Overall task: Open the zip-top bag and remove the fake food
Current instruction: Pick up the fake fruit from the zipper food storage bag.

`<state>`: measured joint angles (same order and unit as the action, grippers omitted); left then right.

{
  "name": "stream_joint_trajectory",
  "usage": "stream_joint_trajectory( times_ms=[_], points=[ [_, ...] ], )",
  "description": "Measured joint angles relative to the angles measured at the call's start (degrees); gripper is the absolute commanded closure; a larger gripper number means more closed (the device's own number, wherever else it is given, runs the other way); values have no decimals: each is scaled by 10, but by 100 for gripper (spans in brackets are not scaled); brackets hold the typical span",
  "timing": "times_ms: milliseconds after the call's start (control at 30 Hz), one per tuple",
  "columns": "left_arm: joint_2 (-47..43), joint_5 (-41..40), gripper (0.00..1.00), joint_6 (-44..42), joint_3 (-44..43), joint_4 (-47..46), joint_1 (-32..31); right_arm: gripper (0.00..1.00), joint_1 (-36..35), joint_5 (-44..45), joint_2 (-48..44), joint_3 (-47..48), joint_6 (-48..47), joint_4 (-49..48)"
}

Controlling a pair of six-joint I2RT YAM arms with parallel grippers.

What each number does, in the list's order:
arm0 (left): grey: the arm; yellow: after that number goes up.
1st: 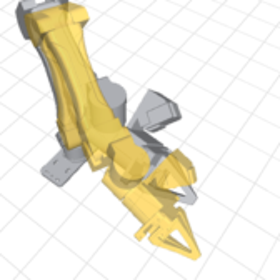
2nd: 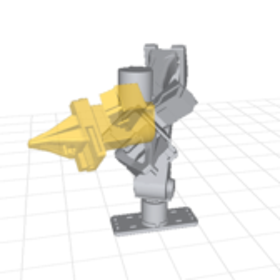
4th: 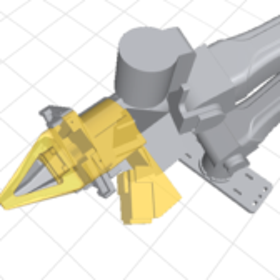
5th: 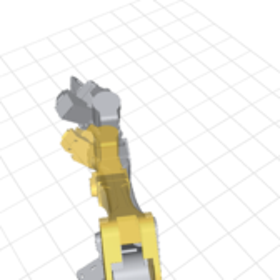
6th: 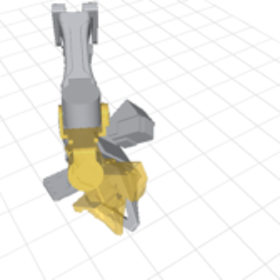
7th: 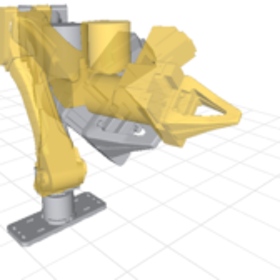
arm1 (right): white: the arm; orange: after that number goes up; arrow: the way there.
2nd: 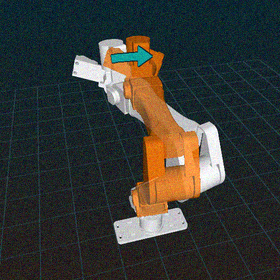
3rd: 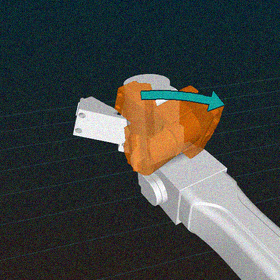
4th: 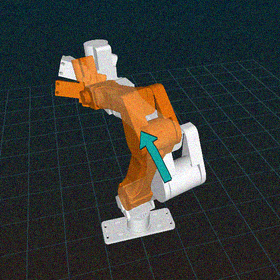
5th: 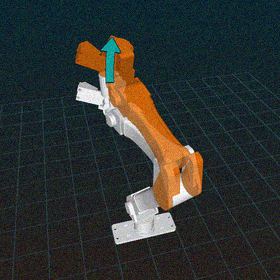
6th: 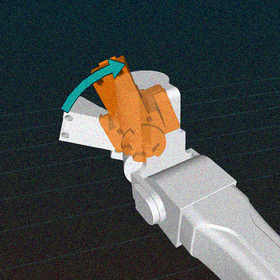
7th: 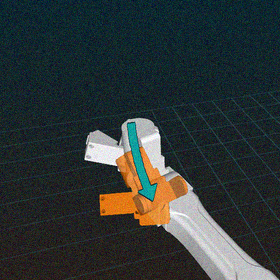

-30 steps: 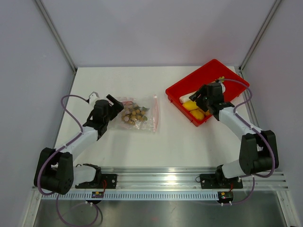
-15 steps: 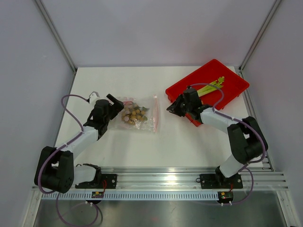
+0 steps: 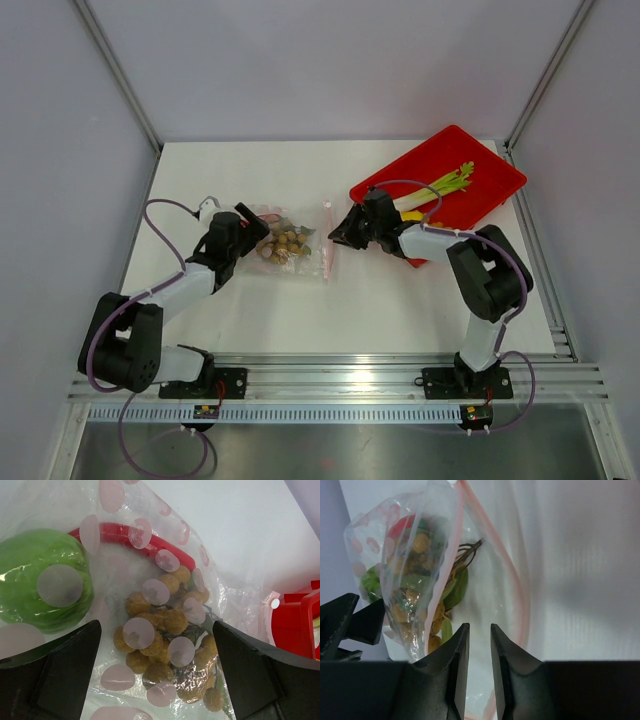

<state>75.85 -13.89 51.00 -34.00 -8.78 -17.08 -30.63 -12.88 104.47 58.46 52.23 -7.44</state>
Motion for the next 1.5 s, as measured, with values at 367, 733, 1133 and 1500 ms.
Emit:
stream_joint_trajectory(
  times_ms=[367, 733, 1133, 1500],
  points=[
    [4, 4, 2, 3, 0, -3, 0, 58, -31, -2, 63, 11, 52, -74],
    [21, 10, 2, -5, -12, -4, 1, 46, -43, 15, 81, 75, -17, -63],
    [106, 83, 2, -12, -54, -19, 24, 40, -43, 19, 102, 74, 42, -95],
    [122, 129, 3, -10, -54, -37, 31, 45, -43, 28, 156, 113, 108, -97]
  ],
)
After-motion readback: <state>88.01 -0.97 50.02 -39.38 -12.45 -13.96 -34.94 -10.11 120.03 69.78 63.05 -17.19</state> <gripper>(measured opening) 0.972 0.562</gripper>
